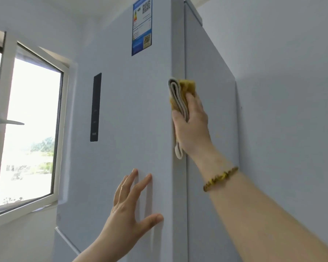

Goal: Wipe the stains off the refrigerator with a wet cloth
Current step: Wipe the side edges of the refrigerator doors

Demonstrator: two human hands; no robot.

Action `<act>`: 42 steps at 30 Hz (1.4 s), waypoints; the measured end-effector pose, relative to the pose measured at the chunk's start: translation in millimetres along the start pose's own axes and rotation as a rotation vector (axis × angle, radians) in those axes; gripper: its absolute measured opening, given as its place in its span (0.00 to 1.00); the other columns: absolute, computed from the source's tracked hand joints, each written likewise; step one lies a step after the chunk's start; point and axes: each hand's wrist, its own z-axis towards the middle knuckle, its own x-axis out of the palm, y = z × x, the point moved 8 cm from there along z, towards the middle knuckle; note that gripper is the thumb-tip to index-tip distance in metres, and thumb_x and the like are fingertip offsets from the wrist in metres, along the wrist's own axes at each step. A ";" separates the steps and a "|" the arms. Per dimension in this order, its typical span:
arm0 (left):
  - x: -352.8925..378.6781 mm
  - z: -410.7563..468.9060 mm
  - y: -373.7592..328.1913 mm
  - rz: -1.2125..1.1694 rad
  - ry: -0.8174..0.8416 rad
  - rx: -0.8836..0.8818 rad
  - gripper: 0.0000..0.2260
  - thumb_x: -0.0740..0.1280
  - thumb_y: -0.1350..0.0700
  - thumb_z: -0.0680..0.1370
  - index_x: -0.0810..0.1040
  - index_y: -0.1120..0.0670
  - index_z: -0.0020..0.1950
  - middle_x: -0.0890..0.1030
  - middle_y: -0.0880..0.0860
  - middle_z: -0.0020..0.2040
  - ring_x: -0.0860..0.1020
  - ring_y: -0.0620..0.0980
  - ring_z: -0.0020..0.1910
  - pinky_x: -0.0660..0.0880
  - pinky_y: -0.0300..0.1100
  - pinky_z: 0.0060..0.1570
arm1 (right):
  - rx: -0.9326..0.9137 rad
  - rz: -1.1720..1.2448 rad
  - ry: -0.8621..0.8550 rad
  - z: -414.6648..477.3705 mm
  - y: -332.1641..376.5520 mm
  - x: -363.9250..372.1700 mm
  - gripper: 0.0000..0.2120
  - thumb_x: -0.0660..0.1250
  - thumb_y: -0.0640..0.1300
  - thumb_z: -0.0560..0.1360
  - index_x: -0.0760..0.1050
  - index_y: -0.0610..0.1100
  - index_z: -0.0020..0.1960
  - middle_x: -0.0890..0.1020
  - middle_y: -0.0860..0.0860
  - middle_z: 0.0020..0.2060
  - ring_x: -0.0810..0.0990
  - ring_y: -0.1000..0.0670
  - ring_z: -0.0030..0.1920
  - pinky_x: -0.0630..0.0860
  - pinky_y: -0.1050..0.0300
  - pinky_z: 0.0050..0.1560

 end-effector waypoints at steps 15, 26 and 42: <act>-13.3 2.4 -13.4 0.100 0.019 0.038 0.28 0.61 0.28 0.60 0.48 0.16 0.53 0.43 0.23 0.57 0.52 0.34 0.64 0.55 0.37 0.67 | -0.028 -0.094 0.008 -8.0 6.5 2.6 0.27 0.59 0.46 0.78 0.53 0.50 0.74 0.50 0.53 0.75 0.51 0.52 0.73 0.47 0.67 0.65; -15.9 19.9 -37.0 0.099 -0.210 0.203 0.27 0.50 0.27 0.65 0.44 0.23 0.62 0.53 0.26 0.63 0.52 0.31 0.61 0.66 0.38 0.59 | -0.030 -0.270 0.008 120.5 47.1 -11.3 0.28 0.55 0.52 0.79 0.50 0.45 0.75 0.55 0.48 0.74 0.56 0.43 0.72 0.54 0.49 0.72; -12.9 20.5 -28.6 -0.015 -0.145 -0.007 0.30 0.48 0.20 0.54 0.38 0.15 0.52 0.41 0.14 0.57 0.42 0.16 0.59 0.51 0.25 0.57 | -0.149 -0.436 0.005 91.2 47.4 -8.0 0.30 0.53 0.54 0.79 0.44 0.47 0.75 0.47 0.47 0.75 0.53 0.43 0.72 0.56 0.47 0.69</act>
